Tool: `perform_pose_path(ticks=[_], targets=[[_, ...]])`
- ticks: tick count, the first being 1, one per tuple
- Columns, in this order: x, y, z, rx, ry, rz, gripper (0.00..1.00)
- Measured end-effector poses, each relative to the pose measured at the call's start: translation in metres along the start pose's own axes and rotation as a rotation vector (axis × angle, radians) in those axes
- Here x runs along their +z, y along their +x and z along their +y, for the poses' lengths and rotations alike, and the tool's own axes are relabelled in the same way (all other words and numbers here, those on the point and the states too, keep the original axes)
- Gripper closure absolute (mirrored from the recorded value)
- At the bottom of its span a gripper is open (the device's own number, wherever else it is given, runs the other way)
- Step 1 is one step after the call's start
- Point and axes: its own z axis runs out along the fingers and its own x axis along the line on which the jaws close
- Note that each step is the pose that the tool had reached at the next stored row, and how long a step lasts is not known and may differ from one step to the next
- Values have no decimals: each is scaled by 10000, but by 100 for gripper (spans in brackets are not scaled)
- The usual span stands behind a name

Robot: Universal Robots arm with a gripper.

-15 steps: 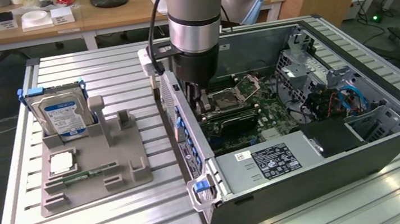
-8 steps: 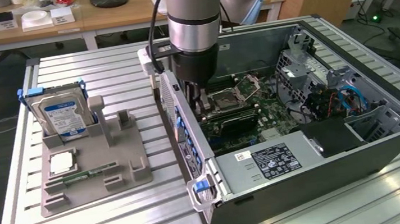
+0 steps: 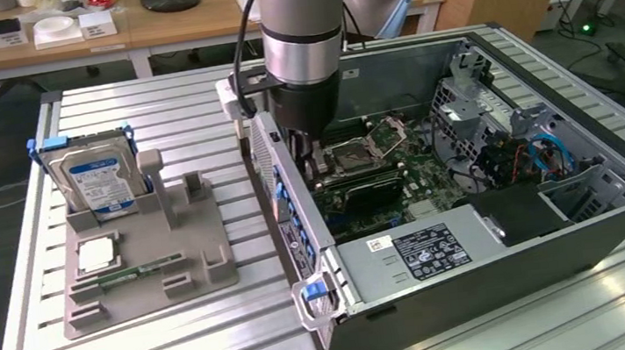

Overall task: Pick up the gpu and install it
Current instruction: 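Press down on the gpu until it lock into place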

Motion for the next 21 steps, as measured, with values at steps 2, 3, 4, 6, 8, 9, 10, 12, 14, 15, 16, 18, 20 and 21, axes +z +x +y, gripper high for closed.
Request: perform_pose_path(ticks=[2, 3, 4, 6, 8, 9, 10, 12, 14, 15, 16, 18, 20, 21], targets=[[1, 6, -64, -5, -18, 1, 89], [2, 7, -102, -7, -32, 0, 89], [3, 8, -133, -8, -45, 0, 89], [3, 8, -171, -10, -56, 1, 89], [3, 8, -191, -11, -62, 1, 89], [0, 8, -194, -11, -65, 4, 89], [-6, 9, -194, -10, -65, 5, 89], [-16, 9, -195, -9, -64, 5, 89], [-20, 13, -196, -11, -62, 13, 89], [-20, 18, -196, -12, -63, 23, 89], [-20, 23, -196, -11, -63, 35, 89], [-19, 40, -197, -11, -62, 61, 89], [-19, 54, -195, -11, -62, 81, 89], [-19, 56, -194, -10, -61, 86, 89]])
